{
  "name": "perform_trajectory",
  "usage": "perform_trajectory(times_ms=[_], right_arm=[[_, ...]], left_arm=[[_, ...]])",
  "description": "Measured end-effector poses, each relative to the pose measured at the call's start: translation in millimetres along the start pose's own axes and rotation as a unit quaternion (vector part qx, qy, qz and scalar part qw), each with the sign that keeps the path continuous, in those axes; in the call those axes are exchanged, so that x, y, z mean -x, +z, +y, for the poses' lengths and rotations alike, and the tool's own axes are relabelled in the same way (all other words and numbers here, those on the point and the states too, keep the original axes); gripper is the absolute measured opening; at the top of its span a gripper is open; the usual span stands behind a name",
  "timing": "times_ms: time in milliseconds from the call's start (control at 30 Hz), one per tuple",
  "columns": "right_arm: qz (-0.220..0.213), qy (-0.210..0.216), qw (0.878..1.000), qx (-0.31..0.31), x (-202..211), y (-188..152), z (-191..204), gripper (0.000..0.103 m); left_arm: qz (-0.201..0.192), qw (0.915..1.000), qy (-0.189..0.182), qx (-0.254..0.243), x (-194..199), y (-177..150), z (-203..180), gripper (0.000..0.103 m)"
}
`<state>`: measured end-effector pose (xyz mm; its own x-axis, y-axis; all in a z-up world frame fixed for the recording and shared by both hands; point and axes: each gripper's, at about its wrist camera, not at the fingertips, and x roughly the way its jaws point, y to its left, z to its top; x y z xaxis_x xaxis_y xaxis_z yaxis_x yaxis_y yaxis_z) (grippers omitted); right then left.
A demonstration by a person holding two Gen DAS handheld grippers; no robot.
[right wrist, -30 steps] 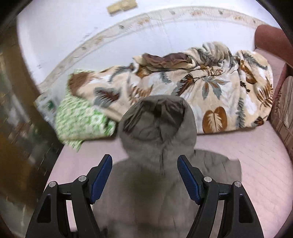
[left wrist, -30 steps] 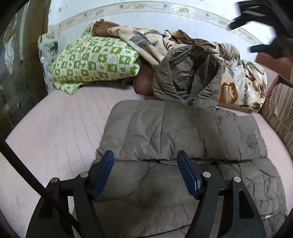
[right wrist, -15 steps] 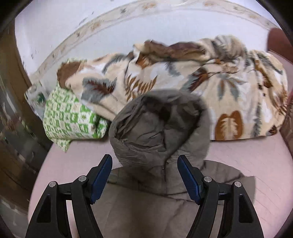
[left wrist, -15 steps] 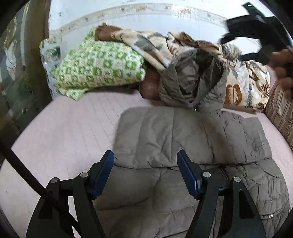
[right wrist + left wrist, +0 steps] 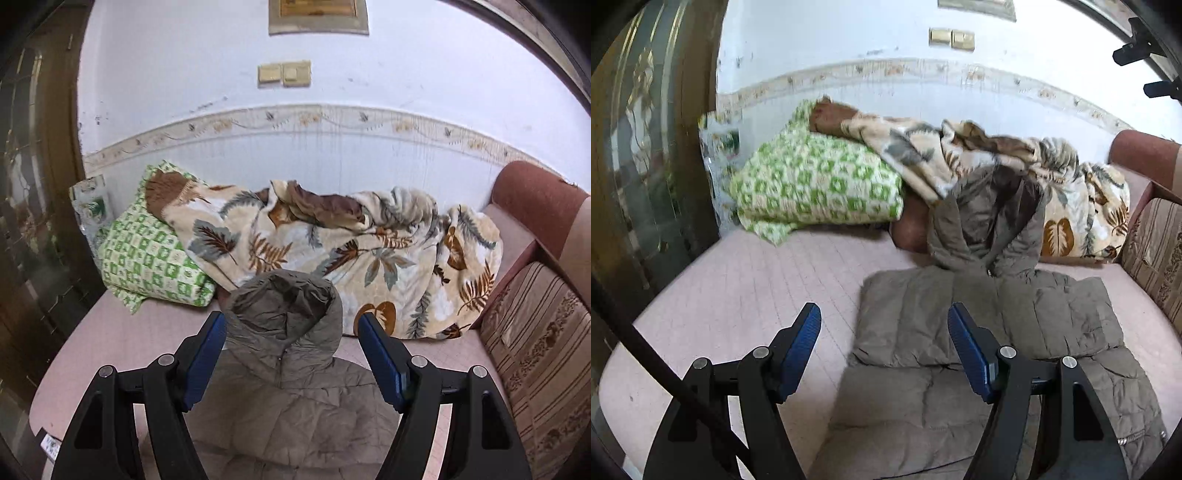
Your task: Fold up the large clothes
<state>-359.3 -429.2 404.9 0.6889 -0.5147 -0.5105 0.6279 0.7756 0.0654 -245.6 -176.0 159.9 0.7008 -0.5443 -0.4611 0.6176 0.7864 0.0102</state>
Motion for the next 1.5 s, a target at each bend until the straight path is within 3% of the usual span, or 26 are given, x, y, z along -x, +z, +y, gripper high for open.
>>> perform_trajectory(times_ms=[100, 267, 567, 767, 1000, 1133, 1233, 1400, 1500], right_arm=[[-0.003, 0.017, 1.000, -0.022, 19, -5, -1, 0.078], [-0.012, 0.021, 0.999, -0.042, 57, -16, -14, 0.078], [-0.039, 0.035, 0.996, -0.072, 139, -44, -49, 0.078], [-0.070, 0.035, 0.993, -0.093, 201, -50, -81, 0.078], [-0.127, 0.008, 0.987, -0.096, 278, -27, -123, 0.079], [-0.133, -0.005, 0.988, -0.072, 290, -17, -121, 0.083], [-0.121, -0.003, 0.991, -0.062, 271, -17, -114, 0.083], [-0.068, 0.014, 0.996, -0.062, 195, -30, -106, 0.083], [-0.021, 0.032, 0.996, -0.084, 128, -37, -106, 0.083]], left_arm=[[-0.024, 0.9992, 0.029, -0.013, 19, -1, 15, 0.070], [-0.017, 0.9985, 0.052, -0.009, 41, 7, 40, 0.070], [-0.090, 0.9911, 0.081, -0.055, 147, 76, 53, 0.070], [-0.130, 0.9882, 0.055, -0.059, 212, 121, 40, 0.070], [-0.135, 0.9884, -0.039, -0.058, 263, 155, -6, 0.073], [-0.118, 0.9878, -0.080, -0.062, 254, 152, -27, 0.075], [-0.088, 0.9898, -0.089, -0.068, 217, 139, -41, 0.075], [-0.039, 0.9947, -0.070, -0.065, 142, 107, -53, 0.075], [-0.010, 0.9975, -0.053, -0.045, 92, 80, -53, 0.075]])
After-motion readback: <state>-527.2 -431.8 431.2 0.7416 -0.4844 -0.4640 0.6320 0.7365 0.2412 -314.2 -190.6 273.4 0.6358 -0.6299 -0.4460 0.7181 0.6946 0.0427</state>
